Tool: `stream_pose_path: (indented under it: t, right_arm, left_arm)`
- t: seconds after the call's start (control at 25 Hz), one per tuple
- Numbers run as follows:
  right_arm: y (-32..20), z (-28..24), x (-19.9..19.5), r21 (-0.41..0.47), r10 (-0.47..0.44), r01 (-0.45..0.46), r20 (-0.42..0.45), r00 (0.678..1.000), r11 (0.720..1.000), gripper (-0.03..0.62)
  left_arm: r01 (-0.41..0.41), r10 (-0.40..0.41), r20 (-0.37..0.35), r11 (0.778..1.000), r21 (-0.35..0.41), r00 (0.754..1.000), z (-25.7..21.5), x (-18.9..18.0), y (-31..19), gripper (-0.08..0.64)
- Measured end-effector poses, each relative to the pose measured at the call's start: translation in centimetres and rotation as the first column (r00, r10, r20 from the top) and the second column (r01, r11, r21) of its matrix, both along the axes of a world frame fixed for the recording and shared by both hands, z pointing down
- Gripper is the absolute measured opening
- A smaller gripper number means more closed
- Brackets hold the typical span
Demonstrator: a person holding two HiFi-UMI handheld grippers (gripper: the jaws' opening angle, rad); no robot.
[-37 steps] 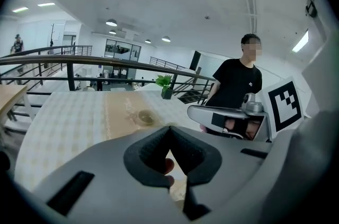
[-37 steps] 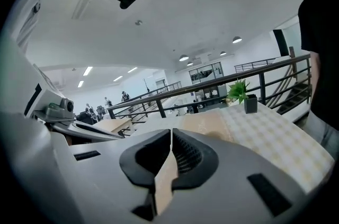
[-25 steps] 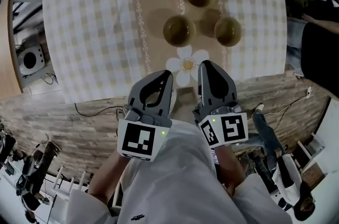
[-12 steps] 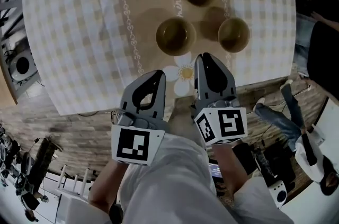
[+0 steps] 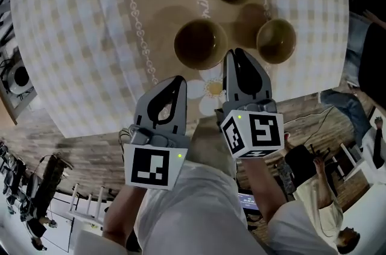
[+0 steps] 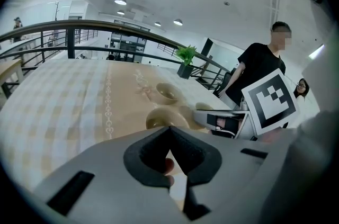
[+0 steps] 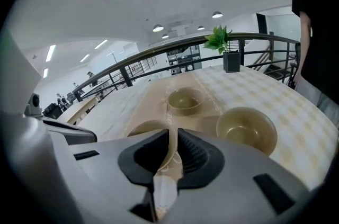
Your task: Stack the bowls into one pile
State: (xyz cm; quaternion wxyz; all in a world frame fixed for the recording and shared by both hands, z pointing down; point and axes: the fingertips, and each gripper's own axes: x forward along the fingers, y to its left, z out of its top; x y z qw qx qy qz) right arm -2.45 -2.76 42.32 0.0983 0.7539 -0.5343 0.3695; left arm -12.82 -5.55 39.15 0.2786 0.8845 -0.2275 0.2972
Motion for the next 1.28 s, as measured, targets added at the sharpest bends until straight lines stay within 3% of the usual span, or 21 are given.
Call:
stream_pose_path:
  t: [0.08,0.2,0.64,0.76,1.28]
  right_arm:
    - [-0.2,0.7,0.3,-0.001,0.02,-0.02,-0.001,1.0,1.0,0.043]
    - [-0.7,2.0,0.1,-0.017,0.014,-0.014,0.015,1.0,1.0,0.1]
    - [-0.6,4.6,-0.4,-0.079,0.043,-0.041,0.018,0.999,0.996,0.091]
    - [-0.5,4.5,-0.1,-0.058,0.063,-0.062,0.019,0.998,0.996,0.048]
    - [-0.3,2.0,-0.1,0.033,0.045,-0.048,0.09,0.995,0.998,0.038]
  left_arm:
    - [-0.002,0.002,0.003,1.0,-0.005,1.0,0.8,0.2,-0.1,0.018]
    - [-0.002,0.002,0.007,1.0,-0.011,1.0,2.0,0.4,-0.4,0.018]
    - [-0.005,0.006,0.025,0.999,-0.039,1.0,3.9,0.3,-0.4,0.018]
    - [-0.007,0.008,0.025,0.999,-0.041,1.0,4.1,0.4,-0.2,0.018]
    - [-0.011,0.012,0.028,1.0,-0.016,1.0,2.8,0.5,0.0,0.018]
